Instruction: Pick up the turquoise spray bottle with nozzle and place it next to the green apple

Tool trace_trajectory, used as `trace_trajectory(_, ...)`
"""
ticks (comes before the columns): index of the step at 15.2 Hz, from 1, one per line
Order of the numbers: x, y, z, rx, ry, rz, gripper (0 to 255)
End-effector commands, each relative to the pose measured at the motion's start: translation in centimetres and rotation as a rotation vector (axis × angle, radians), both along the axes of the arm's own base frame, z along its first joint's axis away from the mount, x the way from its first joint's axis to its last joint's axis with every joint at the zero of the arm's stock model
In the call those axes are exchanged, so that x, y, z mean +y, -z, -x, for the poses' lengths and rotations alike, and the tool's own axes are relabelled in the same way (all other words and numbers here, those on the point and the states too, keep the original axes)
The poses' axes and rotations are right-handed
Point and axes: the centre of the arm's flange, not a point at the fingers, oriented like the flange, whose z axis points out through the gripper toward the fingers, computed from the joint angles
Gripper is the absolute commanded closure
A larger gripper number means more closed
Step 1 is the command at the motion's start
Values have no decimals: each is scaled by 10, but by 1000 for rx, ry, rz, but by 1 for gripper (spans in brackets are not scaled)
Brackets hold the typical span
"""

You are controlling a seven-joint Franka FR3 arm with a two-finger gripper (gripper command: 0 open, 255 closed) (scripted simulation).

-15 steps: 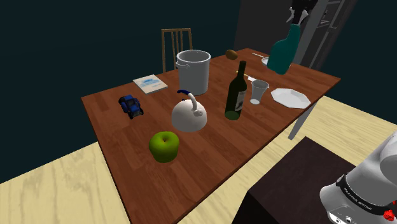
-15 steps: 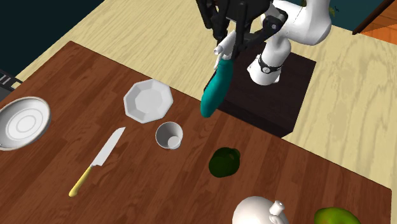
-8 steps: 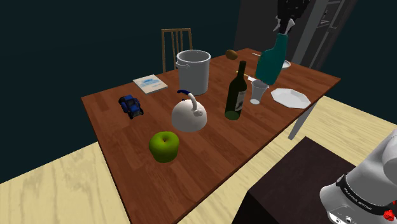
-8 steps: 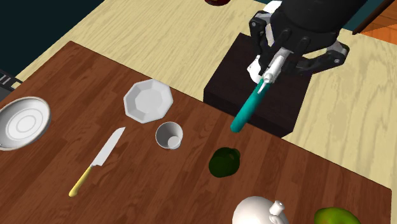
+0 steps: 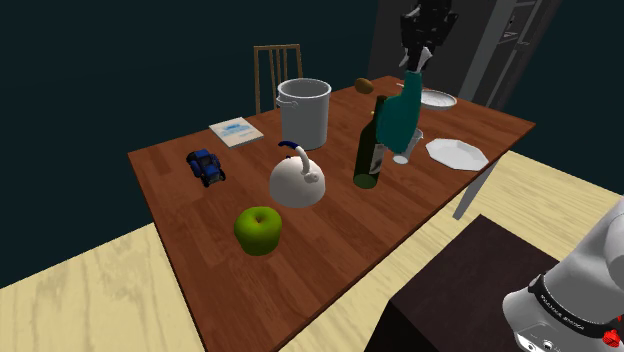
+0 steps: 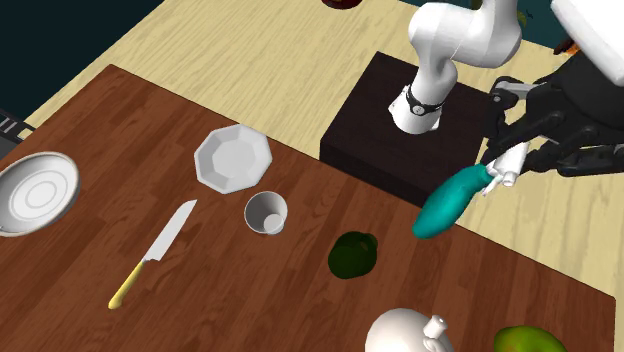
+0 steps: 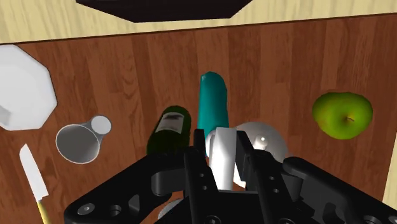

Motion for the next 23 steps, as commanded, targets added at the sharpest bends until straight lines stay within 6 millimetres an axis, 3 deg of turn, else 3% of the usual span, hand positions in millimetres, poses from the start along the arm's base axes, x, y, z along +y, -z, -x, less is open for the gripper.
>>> trace_trajectory(1,26,2,-1,0,2,0,255)
trace_trajectory(23,310,60,3,0,2,0,255)
